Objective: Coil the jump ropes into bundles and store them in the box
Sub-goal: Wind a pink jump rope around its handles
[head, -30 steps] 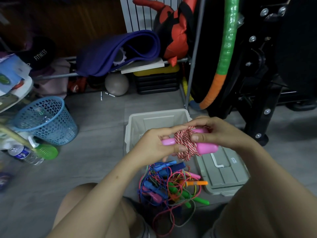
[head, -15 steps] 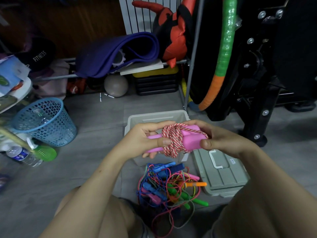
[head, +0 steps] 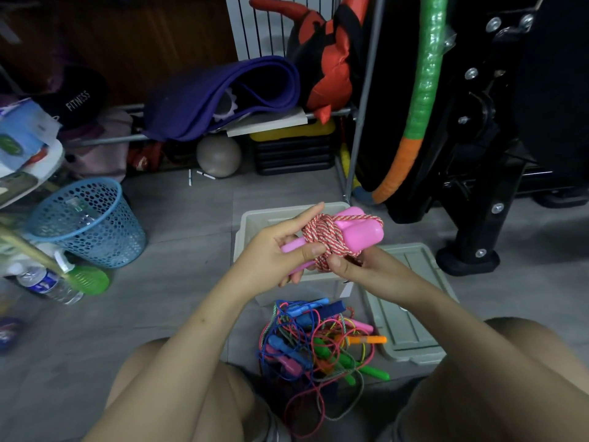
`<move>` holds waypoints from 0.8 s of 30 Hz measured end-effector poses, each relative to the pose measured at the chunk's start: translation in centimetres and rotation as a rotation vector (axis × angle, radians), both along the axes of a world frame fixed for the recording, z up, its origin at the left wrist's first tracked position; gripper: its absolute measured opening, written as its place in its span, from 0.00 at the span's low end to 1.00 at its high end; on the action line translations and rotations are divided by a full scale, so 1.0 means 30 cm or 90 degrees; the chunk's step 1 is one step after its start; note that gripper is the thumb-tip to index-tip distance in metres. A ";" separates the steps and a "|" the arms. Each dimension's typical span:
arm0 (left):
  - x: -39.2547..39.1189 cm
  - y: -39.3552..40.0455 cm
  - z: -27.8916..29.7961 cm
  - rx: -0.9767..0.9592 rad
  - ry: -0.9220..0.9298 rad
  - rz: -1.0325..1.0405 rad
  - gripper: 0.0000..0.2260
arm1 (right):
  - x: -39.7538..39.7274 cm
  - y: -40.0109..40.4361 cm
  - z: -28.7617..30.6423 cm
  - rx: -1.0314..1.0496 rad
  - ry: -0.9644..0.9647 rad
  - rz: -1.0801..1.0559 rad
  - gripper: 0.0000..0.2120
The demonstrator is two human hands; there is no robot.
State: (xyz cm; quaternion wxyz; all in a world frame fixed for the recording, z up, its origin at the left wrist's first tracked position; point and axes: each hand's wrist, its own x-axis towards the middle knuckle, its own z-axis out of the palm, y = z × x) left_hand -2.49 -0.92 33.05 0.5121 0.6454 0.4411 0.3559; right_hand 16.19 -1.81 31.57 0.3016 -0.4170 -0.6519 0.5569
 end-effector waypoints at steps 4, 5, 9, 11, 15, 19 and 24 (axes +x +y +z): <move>0.008 -0.002 -0.026 0.014 0.026 0.010 0.23 | -0.003 -0.003 -0.016 -0.012 -0.032 0.027 0.24; 0.010 -0.003 -0.030 0.017 0.036 0.021 0.22 | -0.003 -0.004 -0.020 -0.023 -0.037 0.038 0.21; 0.028 0.000 -0.040 0.029 0.095 0.095 0.18 | -0.010 -0.009 -0.026 -0.008 -0.087 0.017 0.15; 0.037 -0.001 -0.039 0.042 0.137 0.128 0.16 | -0.017 -0.009 -0.024 0.017 -0.120 -0.011 0.11; 0.043 0.008 -0.038 0.034 0.169 0.154 0.14 | -0.022 0.000 -0.024 0.093 -0.156 -0.043 0.19; 0.042 0.013 -0.035 0.016 0.137 0.160 0.13 | -0.010 0.008 -0.037 0.093 -0.145 -0.058 0.13; 0.048 0.008 -0.031 0.016 0.089 0.144 0.19 | -0.012 0.013 -0.045 0.080 -0.124 -0.106 0.13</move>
